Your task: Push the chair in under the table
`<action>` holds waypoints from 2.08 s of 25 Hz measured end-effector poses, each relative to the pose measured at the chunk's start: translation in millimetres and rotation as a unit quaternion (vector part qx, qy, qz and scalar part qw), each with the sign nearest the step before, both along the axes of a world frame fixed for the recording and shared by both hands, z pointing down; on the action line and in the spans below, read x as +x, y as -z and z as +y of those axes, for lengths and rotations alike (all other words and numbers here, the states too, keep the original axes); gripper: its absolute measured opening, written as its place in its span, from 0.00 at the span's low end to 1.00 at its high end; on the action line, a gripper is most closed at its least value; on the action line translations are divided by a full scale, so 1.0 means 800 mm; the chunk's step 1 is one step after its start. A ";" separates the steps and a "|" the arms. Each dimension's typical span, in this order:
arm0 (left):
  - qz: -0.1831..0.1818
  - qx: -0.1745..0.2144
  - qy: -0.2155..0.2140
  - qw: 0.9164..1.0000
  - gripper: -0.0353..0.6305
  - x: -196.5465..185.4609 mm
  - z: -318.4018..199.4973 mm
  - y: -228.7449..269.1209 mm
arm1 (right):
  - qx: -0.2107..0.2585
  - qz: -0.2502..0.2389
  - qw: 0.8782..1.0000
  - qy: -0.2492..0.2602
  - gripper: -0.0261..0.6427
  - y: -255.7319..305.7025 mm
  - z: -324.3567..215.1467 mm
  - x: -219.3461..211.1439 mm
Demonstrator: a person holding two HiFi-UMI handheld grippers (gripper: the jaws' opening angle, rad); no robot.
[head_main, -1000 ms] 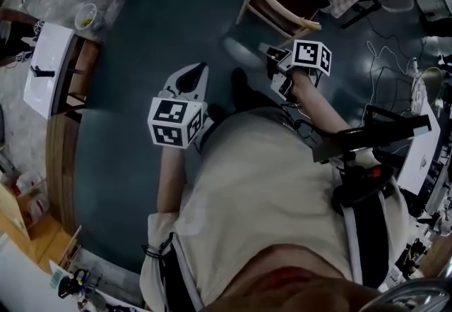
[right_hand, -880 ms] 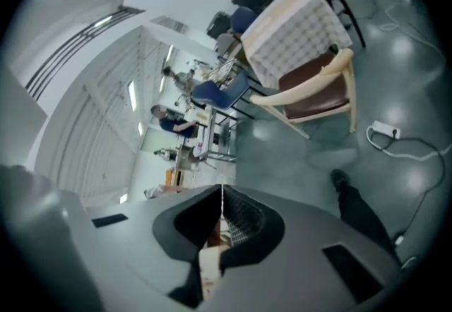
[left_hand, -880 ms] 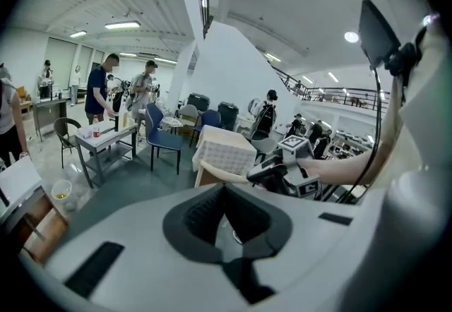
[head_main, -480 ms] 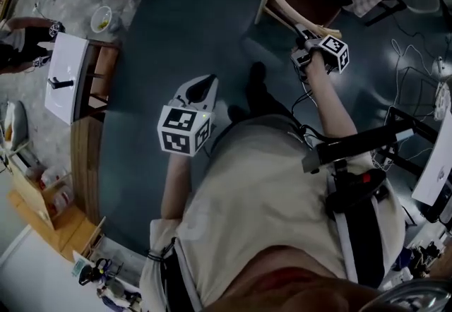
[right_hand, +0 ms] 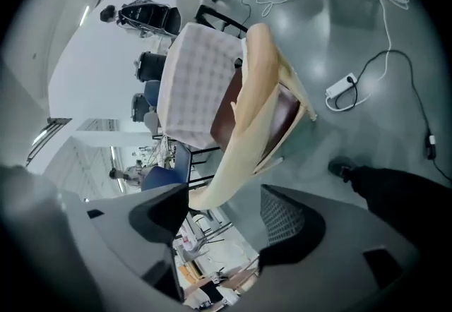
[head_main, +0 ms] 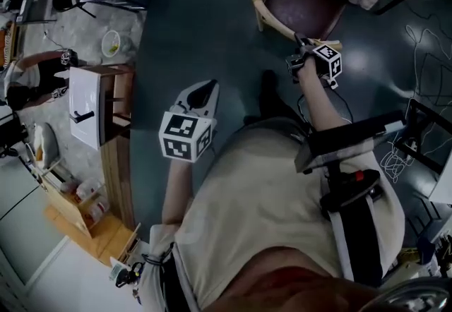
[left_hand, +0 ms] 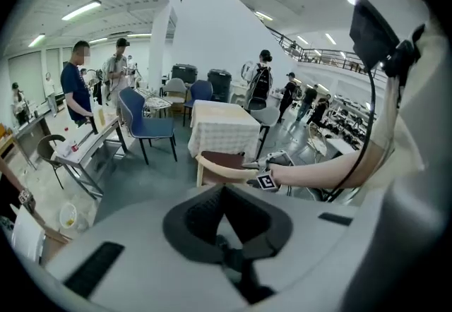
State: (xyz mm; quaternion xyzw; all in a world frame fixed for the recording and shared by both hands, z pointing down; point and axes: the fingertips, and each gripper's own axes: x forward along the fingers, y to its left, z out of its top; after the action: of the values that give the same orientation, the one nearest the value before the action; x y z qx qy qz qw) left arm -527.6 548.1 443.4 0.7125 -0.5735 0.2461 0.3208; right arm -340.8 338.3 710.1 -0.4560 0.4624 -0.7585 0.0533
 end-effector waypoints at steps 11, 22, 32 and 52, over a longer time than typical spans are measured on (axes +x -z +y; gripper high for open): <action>-0.022 -0.014 -0.043 0.999 0.06 -0.008 -0.074 0.007 | -0.060 -0.026 0.996 -0.061 0.50 -0.046 -0.018 0.000; 0.005 -0.021 -0.097 0.995 0.06 -0.033 -0.166 -0.012 | -0.110 -0.017 0.989 -0.093 0.31 -0.080 -0.038 0.011; 0.021 -0.012 -0.155 0.988 0.06 -0.126 -0.219 -0.020 | -0.114 0.020 0.963 -0.242 0.28 -0.081 -0.039 0.038; 0.033 -0.020 -0.229 0.973 0.06 -0.129 -0.294 -0.024 | -0.145 0.063 0.934 -0.319 0.26 -0.084 -0.031 0.049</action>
State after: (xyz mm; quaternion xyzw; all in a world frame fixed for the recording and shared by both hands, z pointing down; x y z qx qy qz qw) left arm -631.0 312.6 462.5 0.8265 -0.3787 0.3004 0.2886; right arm -301.6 313.1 777.4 -0.6290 0.1796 -0.7304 0.1965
